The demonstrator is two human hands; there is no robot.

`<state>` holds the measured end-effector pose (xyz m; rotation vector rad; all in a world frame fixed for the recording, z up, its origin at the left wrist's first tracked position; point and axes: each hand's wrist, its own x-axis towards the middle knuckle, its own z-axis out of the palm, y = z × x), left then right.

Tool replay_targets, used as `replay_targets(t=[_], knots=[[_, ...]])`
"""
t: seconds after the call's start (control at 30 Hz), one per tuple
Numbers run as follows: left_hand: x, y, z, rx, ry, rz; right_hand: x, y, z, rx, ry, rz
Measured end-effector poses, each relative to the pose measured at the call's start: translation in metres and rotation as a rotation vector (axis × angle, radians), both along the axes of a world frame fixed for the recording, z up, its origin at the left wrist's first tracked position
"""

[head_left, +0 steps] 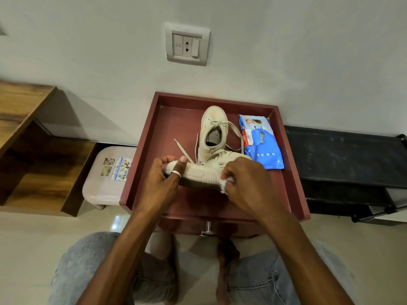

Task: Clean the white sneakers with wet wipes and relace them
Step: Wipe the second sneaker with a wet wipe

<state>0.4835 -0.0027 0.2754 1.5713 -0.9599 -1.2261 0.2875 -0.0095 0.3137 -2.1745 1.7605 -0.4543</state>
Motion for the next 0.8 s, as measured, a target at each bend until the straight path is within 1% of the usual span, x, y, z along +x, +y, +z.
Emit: replay_targets(t=[0.03, 0.1, 0.17, 0.23, 0.3, 0.37, 0.4, 0.47, 0.57, 0.63, 0.7, 0.8], knots=[[0.000, 0.000, 0.000, 0.001, 0.001, -0.003, -0.009, -0.003, -0.001, 0.040, 0.033, -0.025], [0.000, -0.001, -0.001, 0.005, 0.000, -0.019, -0.013, -0.004, -0.001, 0.057, 0.038, -0.043], [-0.001, -0.002, -0.001, 0.003, -0.006, -0.023, 0.000, 0.000, 0.001, -0.010, 0.028, -0.026], [-0.002, -0.002, -0.002, 0.002, -0.004, -0.014, 0.023, 0.007, 0.004, -0.114, -0.030, 0.033], [-0.002, -0.002, -0.003, 0.005, -0.005, -0.013, 0.044, 0.014, 0.005, -0.160, -0.120, 0.121], [-0.002, -0.002, -0.004, 0.011, -0.005, -0.023, 0.052, 0.016, 0.003, -0.174, -0.117, 0.193], [-0.001, -0.003, -0.005, 0.015, -0.006, -0.030, 0.049, 0.014, 0.001, -0.169, -0.106, 0.196], [0.002, -0.004, -0.006, 0.015, -0.013, -0.045, 0.032, 0.007, 0.002, -0.118, -0.085, 0.131], [0.004, -0.005, -0.006, 0.022, -0.039, -0.065, -0.004, -0.003, 0.000, 0.019, 0.063, -0.008], [0.004, -0.005, -0.005, 0.025, -0.052, -0.080, -0.014, -0.006, -0.003, 0.080, 0.092, -0.046], [0.002, -0.006, -0.005, 0.023, -0.058, -0.076, -0.009, -0.004, -0.004, 0.048, 0.088, -0.040], [-0.004, -0.006, -0.003, 0.011, -0.127, -0.094, 0.009, 0.000, -0.003, -0.108, 0.007, 0.028]])
